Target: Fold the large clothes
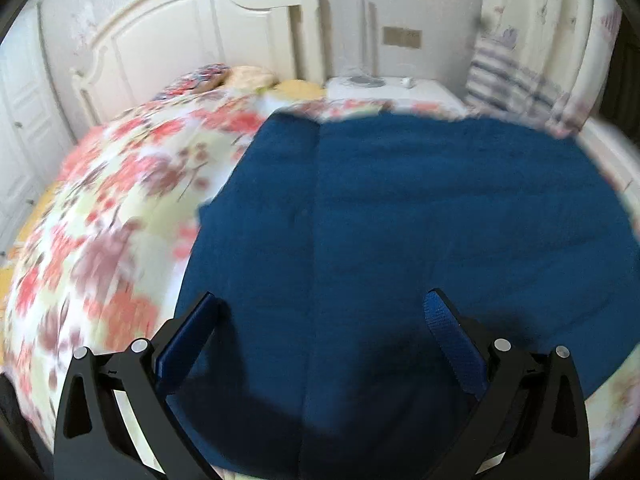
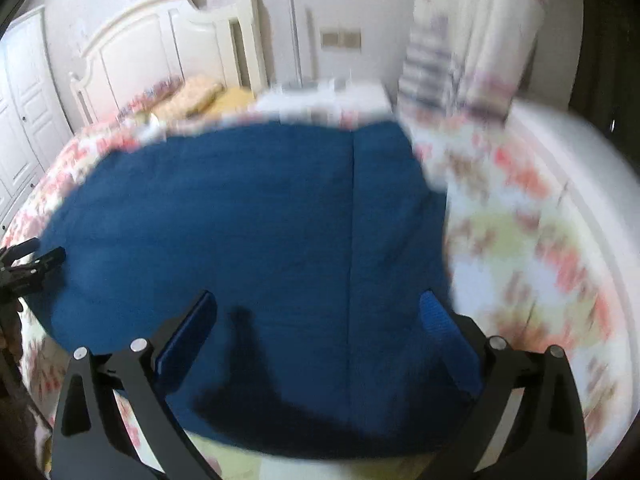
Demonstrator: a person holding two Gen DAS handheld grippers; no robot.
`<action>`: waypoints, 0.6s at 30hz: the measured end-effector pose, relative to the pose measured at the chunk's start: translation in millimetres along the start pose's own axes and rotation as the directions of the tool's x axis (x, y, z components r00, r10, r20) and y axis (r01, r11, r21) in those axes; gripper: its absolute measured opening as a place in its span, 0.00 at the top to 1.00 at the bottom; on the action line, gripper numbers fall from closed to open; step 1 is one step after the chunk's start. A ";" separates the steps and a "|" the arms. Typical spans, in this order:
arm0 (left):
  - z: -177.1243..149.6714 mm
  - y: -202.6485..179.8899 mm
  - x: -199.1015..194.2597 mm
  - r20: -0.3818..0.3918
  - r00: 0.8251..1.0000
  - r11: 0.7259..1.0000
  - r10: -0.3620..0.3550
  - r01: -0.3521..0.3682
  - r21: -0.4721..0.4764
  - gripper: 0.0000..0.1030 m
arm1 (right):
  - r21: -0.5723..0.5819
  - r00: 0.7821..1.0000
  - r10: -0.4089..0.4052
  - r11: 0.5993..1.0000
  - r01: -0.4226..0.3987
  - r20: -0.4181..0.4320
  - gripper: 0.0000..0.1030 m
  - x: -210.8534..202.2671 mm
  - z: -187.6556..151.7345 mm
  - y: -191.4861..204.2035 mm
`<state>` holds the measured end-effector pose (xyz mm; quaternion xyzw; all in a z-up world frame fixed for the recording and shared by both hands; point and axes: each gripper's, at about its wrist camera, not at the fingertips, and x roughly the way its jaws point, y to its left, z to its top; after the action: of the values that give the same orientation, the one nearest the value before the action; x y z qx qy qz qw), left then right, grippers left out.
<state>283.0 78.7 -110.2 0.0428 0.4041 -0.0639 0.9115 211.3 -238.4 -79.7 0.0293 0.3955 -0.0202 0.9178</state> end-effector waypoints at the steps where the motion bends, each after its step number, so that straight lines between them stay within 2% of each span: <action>1: 17.4 -1.8 -3.7 0.026 1.000 1.000 -0.003 0.003 0.001 0.04 | 0.001 1.000 0.003 1.000 -0.003 0.025 0.02 -3.1 14.4 1.1; 4: 67.7 -15.4 0.7 0.090 0.994 0.996 0.056 -0.061 0.057 0.04 | -0.029 0.998 -0.012 0.999 0.013 0.060 0.02 5.7 57.0 10.4; 6: 96.1 -21.9 18.3 0.089 0.991 0.990 0.102 -0.110 0.089 0.04 | -0.063 0.998 -0.022 0.998 0.026 0.059 0.02 22.9 81.0 16.8; 9: 123.0 -19.1 63.2 0.050 0.987 0.983 0.153 -0.157 0.097 0.04 | -0.058 0.999 -0.038 0.998 0.036 -0.036 0.02 76.8 117.2 11.8; 11: 124.0 -8.8 98.9 -0.028 0.984 0.982 0.176 -0.173 0.072 0.04 | -0.023 0.989 -0.058 0.998 0.056 -0.134 0.02 116.0 119.5 0.2; 12: 118.7 -1.8 120.0 -0.075 0.983 0.985 0.167 -0.163 0.058 0.04 | -0.018 0.982 -0.074 0.997 0.072 -0.173 0.02 133.3 115.8 -4.4; 13: 111.1 5.2 139.3 -0.129 0.983 0.991 0.130 -0.127 0.032 0.04 | 0.009 0.979 -0.035 0.999 0.038 -0.201 0.02 152.0 107.5 -13.9; 14: 107.6 13.2 146.5 -0.154 0.986 0.997 0.069 -0.073 -0.019 0.04 | 0.073 0.982 0.033 0.997 -0.020 -0.185 0.02 158.1 103.6 -24.5; 16: 105.4 36.5 149.6 -0.158 0.987 0.990 -0.028 0.005 -0.143 0.04 | 0.132 0.981 0.086 0.989 -0.063 -0.171 0.02 160.9 101.0 -36.0; 18: 104.1 47.1 157.5 -0.181 0.979 0.977 -0.098 0.060 -0.204 0.04 | 0.133 0.981 0.095 0.988 -0.073 -0.168 0.02 164.6 99.2 -37.0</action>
<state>471.0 98.9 -156.2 -0.0583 0.4948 -0.0553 0.8653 393.9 -284.6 -132.7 0.1058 0.4702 -0.0039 0.8762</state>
